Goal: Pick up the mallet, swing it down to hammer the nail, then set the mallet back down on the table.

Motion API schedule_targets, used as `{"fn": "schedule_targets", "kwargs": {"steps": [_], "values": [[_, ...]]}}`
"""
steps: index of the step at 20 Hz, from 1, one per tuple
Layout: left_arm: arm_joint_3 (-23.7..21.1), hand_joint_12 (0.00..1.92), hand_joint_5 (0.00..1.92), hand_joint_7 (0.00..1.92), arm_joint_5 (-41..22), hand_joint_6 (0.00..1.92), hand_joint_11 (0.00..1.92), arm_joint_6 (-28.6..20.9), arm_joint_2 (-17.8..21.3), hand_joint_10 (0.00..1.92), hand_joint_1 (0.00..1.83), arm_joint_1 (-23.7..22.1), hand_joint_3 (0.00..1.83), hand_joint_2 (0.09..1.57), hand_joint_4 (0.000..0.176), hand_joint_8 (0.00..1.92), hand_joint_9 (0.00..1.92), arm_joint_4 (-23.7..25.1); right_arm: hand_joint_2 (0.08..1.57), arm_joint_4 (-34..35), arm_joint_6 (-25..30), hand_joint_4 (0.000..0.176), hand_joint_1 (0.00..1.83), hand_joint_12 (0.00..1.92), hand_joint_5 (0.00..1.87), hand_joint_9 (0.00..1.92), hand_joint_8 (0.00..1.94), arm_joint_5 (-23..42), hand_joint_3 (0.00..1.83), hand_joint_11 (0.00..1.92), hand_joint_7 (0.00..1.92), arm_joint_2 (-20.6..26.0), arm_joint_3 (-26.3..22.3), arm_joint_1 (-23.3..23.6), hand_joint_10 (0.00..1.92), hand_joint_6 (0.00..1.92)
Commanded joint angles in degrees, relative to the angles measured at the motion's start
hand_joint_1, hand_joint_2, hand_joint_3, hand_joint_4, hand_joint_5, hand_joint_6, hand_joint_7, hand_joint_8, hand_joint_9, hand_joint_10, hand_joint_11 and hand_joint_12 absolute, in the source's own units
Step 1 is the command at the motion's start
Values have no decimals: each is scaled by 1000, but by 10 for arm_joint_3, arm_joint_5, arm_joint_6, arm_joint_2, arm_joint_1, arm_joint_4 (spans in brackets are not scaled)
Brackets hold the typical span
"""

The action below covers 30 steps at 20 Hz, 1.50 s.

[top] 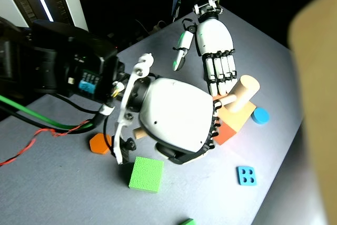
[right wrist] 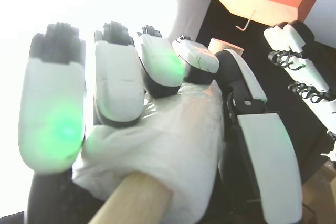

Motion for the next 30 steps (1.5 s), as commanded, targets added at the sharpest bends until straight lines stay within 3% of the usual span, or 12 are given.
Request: {"fn": "schedule_targets", "kwargs": {"steps": [1,8,12,15,30], "values": [[3,0,16,25,-30,5,0,-3,-2,0,0,-5,0,1172,0,4,0,-1,1571,-30,0,176,82,1921,1334,1702,1941,34,156,1784,1546,0,3,10,1921,1921],[5,0,21,35,-30,7,0,-2,-3,3,0,-7,0,1172,0,6,8,-1,1571,-31,5,176,106,1921,1320,1685,1941,27,137,1763,1537,-32,42,7,1921,1921],[6,0,0,14,-30,0,0,0,-4,0,0,-9,0,1171,0,0,0,-1,1571,-33,-10,176,144,1921,1335,1698,1941,22,129,1807,1536,-54,65,-28,1921,1921],[7,0,0,19,-30,0,0,1,-6,0,0,-12,0,1170,0,1,0,-1,1571,-33,-13,176,59,1921,1318,1715,1941,24,166,1801,1547,-57,65,-52,1921,1921],[7,0,1,20,-29,0,0,1,-6,0,0,-14,0,1168,0,3,0,-1,1571,-49,3,176,115,1921,1318,1708,1941,14,118,1824,1529,1,23,-6,1921,1921]]}}
